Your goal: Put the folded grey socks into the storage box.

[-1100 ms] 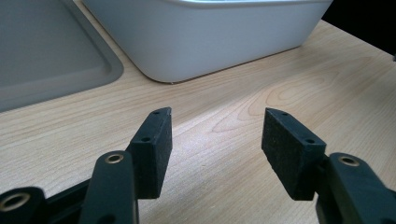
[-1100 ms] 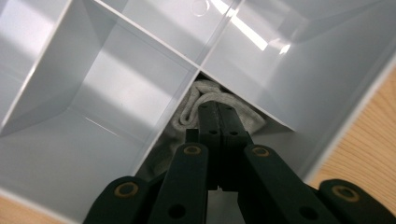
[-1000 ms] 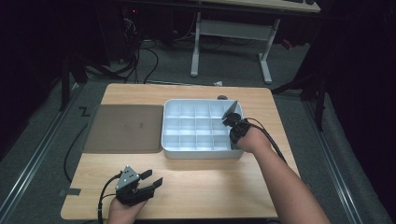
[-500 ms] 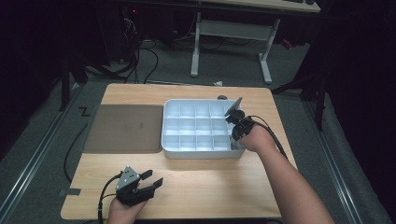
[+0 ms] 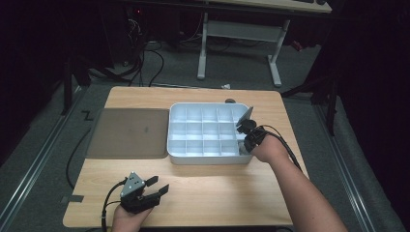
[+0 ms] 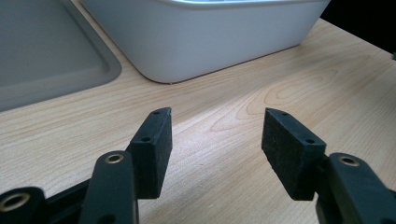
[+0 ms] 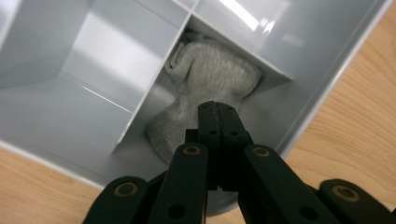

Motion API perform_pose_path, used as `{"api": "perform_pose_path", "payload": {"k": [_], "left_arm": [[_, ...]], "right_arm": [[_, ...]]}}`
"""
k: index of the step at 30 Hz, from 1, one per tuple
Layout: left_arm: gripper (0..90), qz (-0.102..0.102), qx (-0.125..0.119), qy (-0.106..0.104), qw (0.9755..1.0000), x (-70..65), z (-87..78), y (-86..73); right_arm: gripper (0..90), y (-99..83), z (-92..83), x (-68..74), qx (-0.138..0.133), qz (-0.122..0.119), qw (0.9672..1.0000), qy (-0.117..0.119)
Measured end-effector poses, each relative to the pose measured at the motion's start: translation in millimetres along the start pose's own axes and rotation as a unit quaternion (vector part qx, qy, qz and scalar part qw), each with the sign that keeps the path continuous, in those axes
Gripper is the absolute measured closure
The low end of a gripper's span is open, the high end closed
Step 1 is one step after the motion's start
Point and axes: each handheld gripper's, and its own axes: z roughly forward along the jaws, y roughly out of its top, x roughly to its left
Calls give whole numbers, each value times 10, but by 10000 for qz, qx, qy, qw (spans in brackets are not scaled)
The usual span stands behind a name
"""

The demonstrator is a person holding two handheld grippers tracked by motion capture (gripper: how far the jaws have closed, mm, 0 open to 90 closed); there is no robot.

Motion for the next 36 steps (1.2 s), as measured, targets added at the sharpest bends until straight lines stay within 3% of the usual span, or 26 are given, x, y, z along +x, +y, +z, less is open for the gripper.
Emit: {"api": "perform_pose_path", "payload": {"k": [4,9,10,11,13,14,19,22,23,27,30,36], "left_arm": [[439,8,13,-13,10000,2,2,1],[439,-2,-14,-2,10000,-1,-4,2],[439,-4,-14,-1,10000,-1,-4,2],[439,-5,-12,-3,10000,-2,-3,2],[439,1,2,-10,10000,-7,-1,1],[439,4,1,-11,10000,-10,0,1],[439,2,15,-13,10000,-6,1,1],[439,7,31,-20,10000,-7,4,0],[439,9,36,-28,10000,-11,9,-1],[439,24,37,-25,10000,-18,17,-4],[439,30,38,-28,10000,-22,14,-3],[439,11,39,-22,10000,-11,6,-1]], "right_arm": [[900,-7,24,-2,49,142,9999,51],[900,-15,103,12,116,86,9999,62],[900,-18,108,37,191,253,9995,80],[900,-16,132,18,124,45,9999,64],[900,-20,156,61,221,250,9994,68],[900,-17,180,39,177,15,9998,43],[900,-25,170,32,170,50,9998,74],[850,-35,134,35,150,131,9998,92],[812,-43,72,11,39,76,9998,183],[801,-47,-80,-7,-272,88,9992,295],[776,-58,-252,-45,-570,173,9977,317],[707,-159,-373,-94,-931,234,9952,209]]}}
